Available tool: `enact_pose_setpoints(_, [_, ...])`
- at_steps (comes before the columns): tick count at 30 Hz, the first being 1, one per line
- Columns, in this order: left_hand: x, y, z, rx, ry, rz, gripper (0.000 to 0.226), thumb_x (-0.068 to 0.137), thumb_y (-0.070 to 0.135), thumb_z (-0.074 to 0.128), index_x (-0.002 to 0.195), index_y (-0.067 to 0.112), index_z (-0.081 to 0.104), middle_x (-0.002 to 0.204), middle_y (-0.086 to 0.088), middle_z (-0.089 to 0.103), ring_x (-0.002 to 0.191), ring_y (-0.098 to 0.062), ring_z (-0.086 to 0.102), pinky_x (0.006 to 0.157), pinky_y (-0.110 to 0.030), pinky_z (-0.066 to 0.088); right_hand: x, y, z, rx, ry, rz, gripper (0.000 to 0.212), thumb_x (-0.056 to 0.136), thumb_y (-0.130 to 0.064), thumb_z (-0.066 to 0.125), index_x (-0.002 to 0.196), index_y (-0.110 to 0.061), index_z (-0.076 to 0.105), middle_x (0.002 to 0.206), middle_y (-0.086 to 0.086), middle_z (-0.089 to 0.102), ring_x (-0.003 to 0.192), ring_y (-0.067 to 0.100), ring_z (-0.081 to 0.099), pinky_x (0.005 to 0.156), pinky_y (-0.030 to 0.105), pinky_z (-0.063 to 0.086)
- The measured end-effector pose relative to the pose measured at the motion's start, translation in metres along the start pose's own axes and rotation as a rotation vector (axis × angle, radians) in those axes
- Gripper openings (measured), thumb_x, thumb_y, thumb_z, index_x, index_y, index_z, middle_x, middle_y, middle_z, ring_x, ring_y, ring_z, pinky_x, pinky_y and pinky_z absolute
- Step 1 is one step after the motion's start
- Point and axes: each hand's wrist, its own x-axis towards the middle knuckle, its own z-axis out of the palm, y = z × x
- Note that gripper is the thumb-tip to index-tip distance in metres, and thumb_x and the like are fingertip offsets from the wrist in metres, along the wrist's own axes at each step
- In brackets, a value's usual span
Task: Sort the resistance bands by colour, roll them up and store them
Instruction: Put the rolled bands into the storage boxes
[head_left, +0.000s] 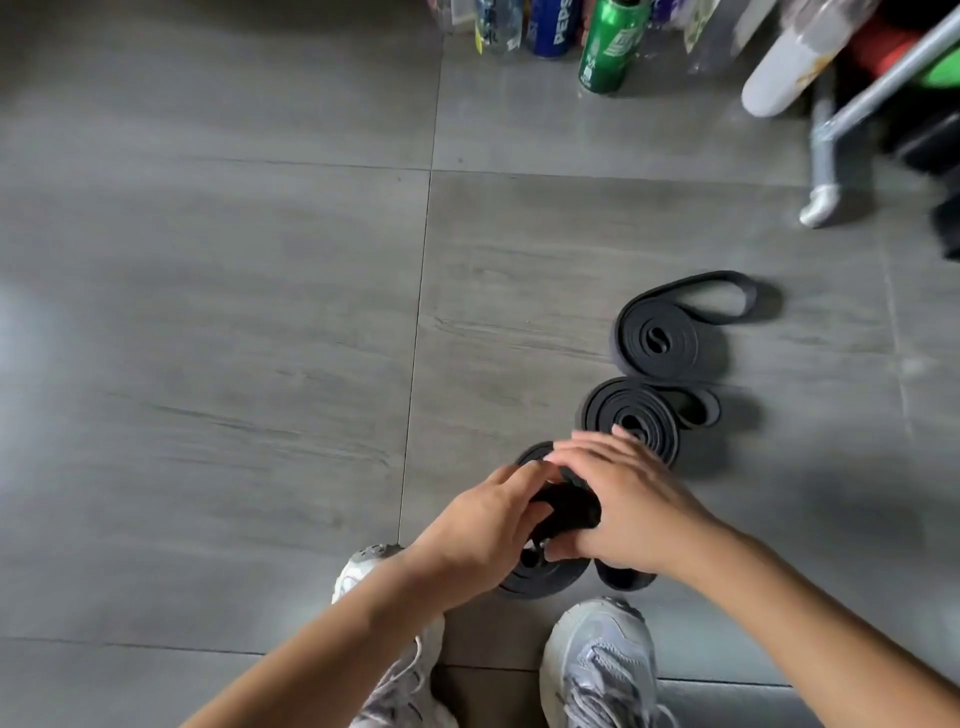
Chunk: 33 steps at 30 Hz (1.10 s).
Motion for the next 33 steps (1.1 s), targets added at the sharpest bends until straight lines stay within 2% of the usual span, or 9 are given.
enact_pose_setpoints(2, [0.007,0.007,-0.004,-0.004,-0.047,0.004,0.034,0.094,0.022,0.043,0.129,0.019,0.045,0.124,-0.005,0.054,0.108,-0.024,0.053,0.093,-0.031,0.040,-0.008,0.012,0.013,0.253,-0.141,0.169,0.052,0.064,-0.056,0.075,0.107,-0.041,0.051,0.102,-0.013,0.064,0.101,0.009,0.058,0.088,0.027,0.047])
enact_pose_setpoints(7, [0.046,0.010,0.009,0.042,-0.117,-0.181,0.034,0.093,0.027,0.051,0.126,0.019,0.050,0.125,-0.005,0.053,0.112,-0.022,0.050,0.090,-0.025,0.038,-0.024,0.020,0.056,0.768,0.129,0.256,0.019,0.082,-0.024,0.071,0.086,-0.028,0.053,0.077,-0.008,0.059,0.069,-0.003,0.055,0.062,0.013,0.041])
enact_pose_setpoints(11, [0.071,-0.019,0.027,0.057,0.010,-0.559,0.058,0.085,0.045,0.058,0.135,0.020,0.042,0.135,-0.009,0.038,0.125,-0.030,0.038,0.102,-0.037,0.036,-0.001,0.033,0.068,0.733,0.197,0.393,0.029,0.087,-0.029,0.064,0.105,-0.008,0.056,0.095,0.005,0.063,0.093,0.021,0.059,0.073,0.023,0.042])
enact_pose_setpoints(14, [0.071,-0.036,0.043,-0.045,0.009,-0.672,0.055,0.081,0.043,0.063,0.123,0.010,0.050,0.123,-0.014,0.049,0.107,-0.031,0.051,0.085,-0.039,0.049,0.017,0.037,0.067,0.551,0.149,0.494,0.042,0.089,-0.041,0.057,0.104,-0.002,0.049,0.105,0.018,0.062,0.101,0.033,0.058,0.078,0.036,0.043])
enact_pose_setpoints(18, [0.073,-0.041,0.047,-0.153,0.051,-0.721,0.048,0.073,0.041,0.073,0.104,0.008,0.058,0.108,-0.012,0.055,0.092,-0.028,0.058,0.072,-0.033,0.052,0.017,0.031,0.068,0.224,0.054,0.516,0.042,0.094,-0.047,0.044,0.104,-0.007,0.039,0.113,0.014,0.061,0.106,0.031,0.059,0.074,0.034,0.043])
enact_pose_setpoints(20, [0.074,-0.041,0.043,-0.143,-0.006,-0.726,0.049,0.069,0.044,0.075,0.099,0.010,0.059,0.105,-0.011,0.056,0.084,-0.024,0.058,0.059,-0.027,0.048,0.014,0.031,0.068,0.262,0.043,0.506,0.036,0.094,-0.045,0.044,0.097,-0.010,0.034,0.113,0.016,0.060,0.106,0.031,0.058,0.071,0.033,0.039])
enact_pose_setpoints(23, [0.067,-0.038,0.045,-0.098,-0.036,-0.726,0.056,0.070,0.045,0.075,0.108,0.015,0.046,0.111,-0.005,0.044,0.093,-0.024,0.051,0.061,-0.027,0.045,0.007,0.033,0.067,0.319,0.019,0.489,0.036,0.095,-0.043,0.045,0.098,-0.009,0.035,0.115,0.017,0.057,0.108,0.031,0.055,0.070,0.032,0.034])
enact_pose_setpoints(28, [0.039,-0.023,0.046,-0.053,-0.033,-0.503,0.046,0.080,0.028,0.071,0.103,0.016,0.033,0.097,-0.002,0.051,0.083,-0.019,0.049,0.065,-0.024,0.035,-0.012,0.033,0.057,0.027,-0.052,0.473,0.056,0.087,-0.057,0.049,0.119,-0.011,0.047,0.126,0.006,0.046,0.120,0.026,0.043,0.094,0.034,0.038])
enact_pose_setpoints(33, [0.032,-0.005,0.027,0.201,-0.155,-0.157,0.047,0.084,0.031,0.066,0.110,0.013,0.031,0.093,0.002,0.043,0.083,-0.016,0.042,0.066,-0.021,0.029,-0.030,0.034,0.040,-0.115,0.272,0.413,0.081,0.023,-0.066,0.081,0.082,-0.016,0.056,0.082,0.003,0.054,0.075,0.027,0.059,0.065,0.036,0.048])
